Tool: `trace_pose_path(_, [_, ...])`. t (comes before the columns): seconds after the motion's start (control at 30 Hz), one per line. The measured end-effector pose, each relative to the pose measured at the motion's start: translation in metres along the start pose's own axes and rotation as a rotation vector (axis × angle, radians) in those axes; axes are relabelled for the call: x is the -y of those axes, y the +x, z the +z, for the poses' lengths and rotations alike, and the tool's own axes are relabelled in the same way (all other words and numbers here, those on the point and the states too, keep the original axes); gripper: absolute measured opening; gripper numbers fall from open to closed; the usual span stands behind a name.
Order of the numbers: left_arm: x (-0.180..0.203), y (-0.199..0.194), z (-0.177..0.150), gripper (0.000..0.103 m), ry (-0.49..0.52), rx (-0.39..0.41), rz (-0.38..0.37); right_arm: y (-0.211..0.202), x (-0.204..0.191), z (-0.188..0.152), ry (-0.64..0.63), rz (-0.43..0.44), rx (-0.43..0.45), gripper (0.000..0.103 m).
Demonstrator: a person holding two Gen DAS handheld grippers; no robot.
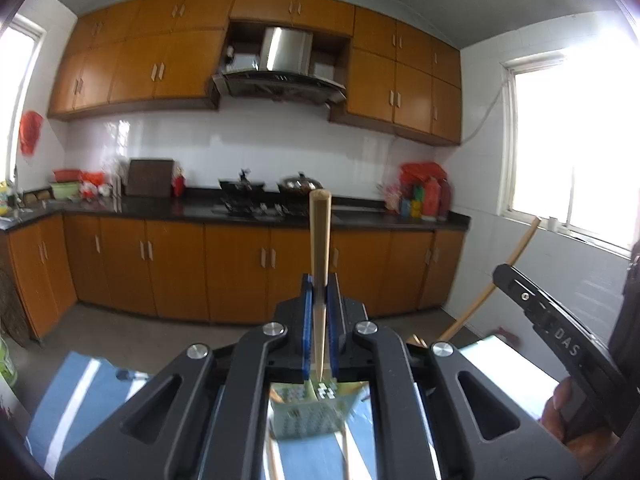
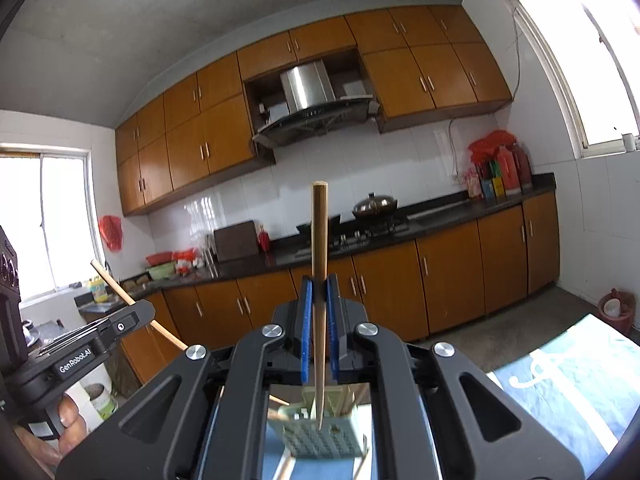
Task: Organize utensils
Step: 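Lower both chopsticks into the green holder and open both grippers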
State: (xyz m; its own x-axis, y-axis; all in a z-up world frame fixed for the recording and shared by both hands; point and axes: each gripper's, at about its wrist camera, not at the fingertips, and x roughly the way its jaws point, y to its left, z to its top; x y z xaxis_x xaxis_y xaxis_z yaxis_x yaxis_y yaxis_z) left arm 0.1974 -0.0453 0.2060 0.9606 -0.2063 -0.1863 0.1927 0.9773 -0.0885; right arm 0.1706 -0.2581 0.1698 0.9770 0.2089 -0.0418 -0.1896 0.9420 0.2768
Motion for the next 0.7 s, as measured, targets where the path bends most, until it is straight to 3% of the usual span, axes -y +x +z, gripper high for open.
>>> trace_pose_path(0.3, [-0.016, 0.046, -0.012, 0.008, -0.061, -0.036, 0.035, 0.044, -0.001, -0.013, -0.002, -0.026, -0.003, 0.008])
trace_pose_path(0.7, [-0.035, 0.095, -0.044, 0.008, -0.087, -0.111, 0.045, 0.093, 0.0, -0.051, -0.02, -0.054, -0.117, 0.008])
